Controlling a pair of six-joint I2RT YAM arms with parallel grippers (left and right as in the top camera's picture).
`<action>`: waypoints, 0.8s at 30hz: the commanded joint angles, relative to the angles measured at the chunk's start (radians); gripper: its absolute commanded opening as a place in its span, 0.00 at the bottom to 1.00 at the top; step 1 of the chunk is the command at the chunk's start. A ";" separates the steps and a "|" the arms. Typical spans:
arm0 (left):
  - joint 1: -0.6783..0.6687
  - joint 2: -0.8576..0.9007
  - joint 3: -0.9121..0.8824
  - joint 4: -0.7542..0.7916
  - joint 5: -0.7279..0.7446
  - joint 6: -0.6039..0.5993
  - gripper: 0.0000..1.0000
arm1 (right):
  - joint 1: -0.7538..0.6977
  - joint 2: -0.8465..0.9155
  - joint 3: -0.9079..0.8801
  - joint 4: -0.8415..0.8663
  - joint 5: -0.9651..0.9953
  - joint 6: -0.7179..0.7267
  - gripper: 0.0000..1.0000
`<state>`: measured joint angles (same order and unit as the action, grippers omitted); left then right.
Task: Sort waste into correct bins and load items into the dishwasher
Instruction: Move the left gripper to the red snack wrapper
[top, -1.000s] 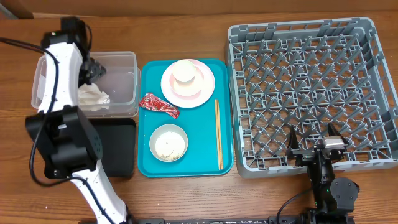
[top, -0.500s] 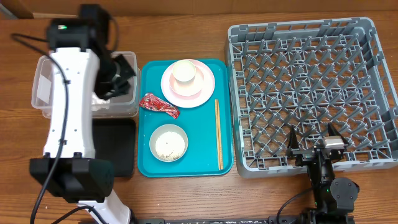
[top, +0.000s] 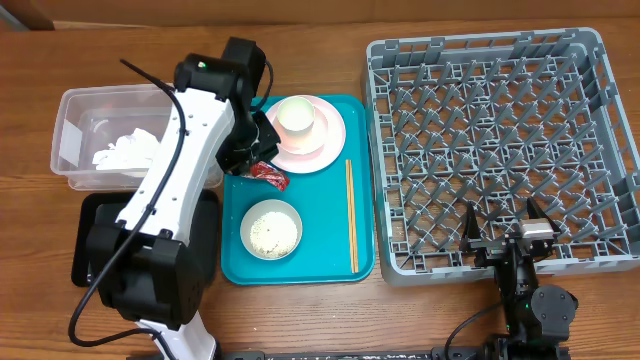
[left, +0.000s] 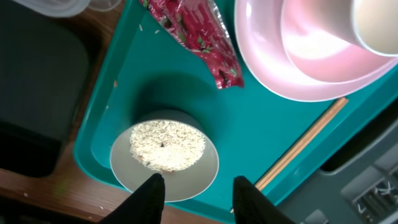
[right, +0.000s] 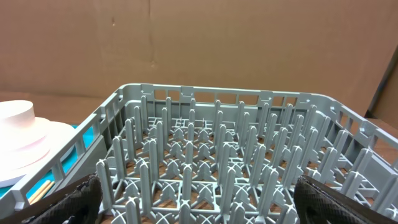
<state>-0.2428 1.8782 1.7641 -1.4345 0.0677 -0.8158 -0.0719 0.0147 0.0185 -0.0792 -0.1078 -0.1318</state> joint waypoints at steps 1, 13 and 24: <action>-0.007 0.011 -0.051 0.037 -0.035 -0.092 0.41 | 0.000 -0.010 -0.011 0.006 -0.006 -0.003 1.00; -0.008 0.011 -0.238 0.232 -0.137 -0.329 0.52 | 0.000 -0.010 -0.011 0.006 -0.006 -0.003 1.00; -0.009 0.012 -0.324 0.376 -0.139 -0.329 0.52 | 0.000 -0.010 -0.011 0.006 -0.006 -0.003 1.00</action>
<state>-0.2428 1.8816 1.4601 -1.0721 -0.0463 -1.1263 -0.0723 0.0147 0.0185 -0.0788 -0.1078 -0.1318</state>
